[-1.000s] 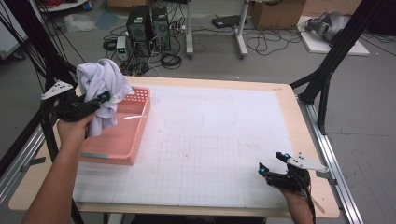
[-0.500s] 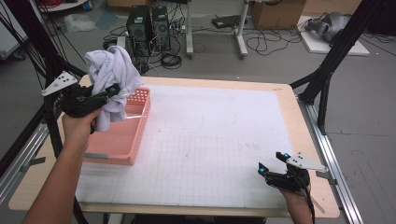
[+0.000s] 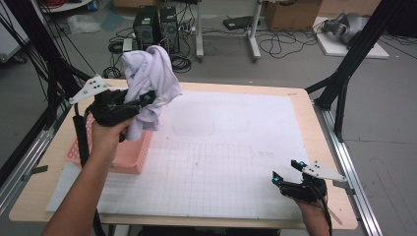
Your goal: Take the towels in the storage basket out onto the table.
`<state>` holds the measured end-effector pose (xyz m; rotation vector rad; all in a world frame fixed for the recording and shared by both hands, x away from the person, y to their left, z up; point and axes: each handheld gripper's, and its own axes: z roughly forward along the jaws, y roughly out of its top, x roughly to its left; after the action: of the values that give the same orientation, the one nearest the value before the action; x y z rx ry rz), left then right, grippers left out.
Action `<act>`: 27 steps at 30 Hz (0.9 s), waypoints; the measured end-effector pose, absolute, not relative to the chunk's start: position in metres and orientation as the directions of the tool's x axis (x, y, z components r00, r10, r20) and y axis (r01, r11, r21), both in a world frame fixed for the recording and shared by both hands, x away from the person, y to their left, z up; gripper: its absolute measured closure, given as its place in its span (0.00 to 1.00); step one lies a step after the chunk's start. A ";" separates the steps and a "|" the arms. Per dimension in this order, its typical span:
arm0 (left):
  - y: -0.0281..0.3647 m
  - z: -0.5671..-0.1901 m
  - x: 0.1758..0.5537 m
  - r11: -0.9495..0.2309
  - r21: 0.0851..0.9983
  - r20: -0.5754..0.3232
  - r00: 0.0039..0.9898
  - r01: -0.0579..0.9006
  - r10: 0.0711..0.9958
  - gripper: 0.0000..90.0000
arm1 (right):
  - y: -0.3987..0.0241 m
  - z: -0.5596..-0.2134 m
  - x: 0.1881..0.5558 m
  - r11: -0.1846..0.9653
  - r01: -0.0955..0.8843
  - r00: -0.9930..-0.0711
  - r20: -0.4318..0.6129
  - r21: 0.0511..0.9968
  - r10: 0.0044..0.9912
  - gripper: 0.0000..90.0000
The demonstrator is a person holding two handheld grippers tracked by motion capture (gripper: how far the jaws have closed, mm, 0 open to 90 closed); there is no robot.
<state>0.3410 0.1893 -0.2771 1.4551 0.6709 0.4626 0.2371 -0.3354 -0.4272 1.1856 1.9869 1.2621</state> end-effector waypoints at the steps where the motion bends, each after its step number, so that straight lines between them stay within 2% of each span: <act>1: 0.183 -0.277 0.340 0.073 0.992 -0.128 0.747 0.106 0.653 0.64 | -0.336 -0.427 0.238 0.194 0.398 -0.496 0.032 0.897 0.868 0.18; 10: 0.142 -0.288 0.341 0.020 0.994 -0.101 0.795 0.111 0.598 0.64 | -0.336 -0.427 0.237 0.191 0.401 -0.496 0.036 0.896 0.868 0.18; 27: 0.065 -0.341 0.350 -0.082 0.976 -0.131 0.841 0.203 0.525 0.63 | -0.336 -0.428 0.238 0.195 0.403 -0.498 0.036 0.894 0.866 0.18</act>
<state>0.3497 0.0646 -0.3411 1.6593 0.5759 0.2932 0.2382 -0.3361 -0.4279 1.1817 1.9911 1.2604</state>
